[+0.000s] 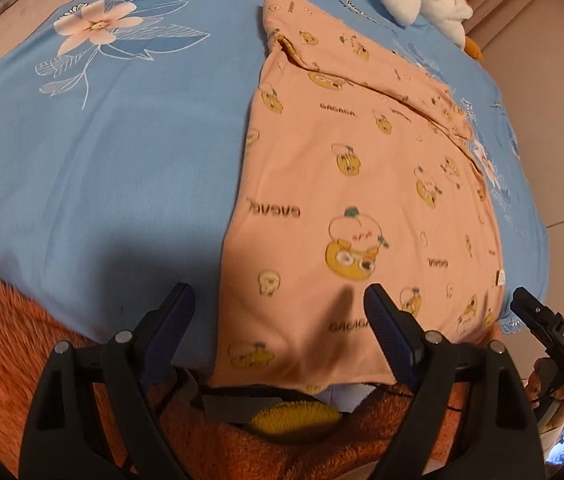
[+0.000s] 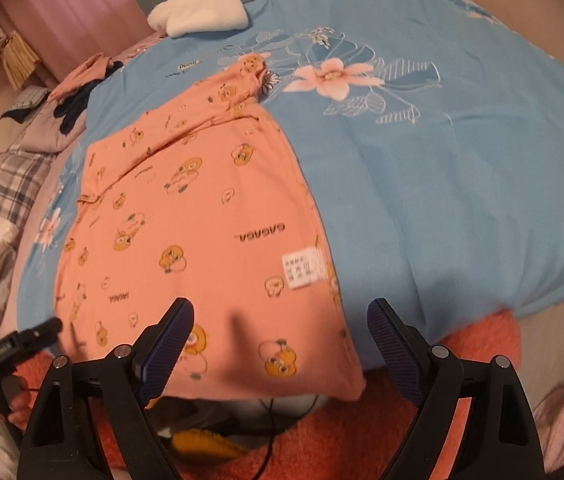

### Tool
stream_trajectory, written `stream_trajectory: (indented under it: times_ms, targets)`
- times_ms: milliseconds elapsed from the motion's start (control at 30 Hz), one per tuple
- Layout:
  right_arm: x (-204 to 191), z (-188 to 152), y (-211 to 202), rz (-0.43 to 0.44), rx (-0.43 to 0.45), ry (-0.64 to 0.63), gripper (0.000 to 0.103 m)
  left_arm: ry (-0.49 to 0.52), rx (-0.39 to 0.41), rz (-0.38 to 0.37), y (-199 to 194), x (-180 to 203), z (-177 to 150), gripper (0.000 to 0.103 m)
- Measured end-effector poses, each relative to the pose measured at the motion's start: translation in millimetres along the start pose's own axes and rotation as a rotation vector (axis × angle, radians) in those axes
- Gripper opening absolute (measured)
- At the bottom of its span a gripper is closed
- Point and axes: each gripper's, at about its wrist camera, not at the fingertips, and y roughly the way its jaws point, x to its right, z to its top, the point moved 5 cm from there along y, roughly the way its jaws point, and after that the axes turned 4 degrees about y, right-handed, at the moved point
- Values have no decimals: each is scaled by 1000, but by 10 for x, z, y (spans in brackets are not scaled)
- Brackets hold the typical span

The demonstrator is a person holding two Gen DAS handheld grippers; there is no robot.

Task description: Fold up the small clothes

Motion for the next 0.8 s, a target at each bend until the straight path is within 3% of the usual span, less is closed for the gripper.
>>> stream_trajectory:
  times_ms: [300, 567, 600, 633, 667, 733, 800]
  targets:
    - [51, -145, 31, -29, -44, -24, 89, 31, -3, 38, 27, 2, -208, 86]
    - [122, -285, 128, -8, -108, -2, 68, 6, -50, 34, 103, -14, -344, 85]
    - [129, -300, 150, 4, -121, 8, 67, 3, -66, 29, 127, -9, -365, 80]
    - [139, -315, 177, 24, -138, 25, 62, -11, -102, 12, 185, -20, -416, 69]
    - [152, -324, 199, 39, -152, 39, 52, -21, -128, 0, 220, -28, -451, 63]
    - [151, -329, 204, 20, -159, 24, 37, -57, -176, -47, 300, -71, -537, 35]
    - [146, -327, 177, 6, -161, -7, 22, -73, -189, -80, 317, -61, -568, 17]
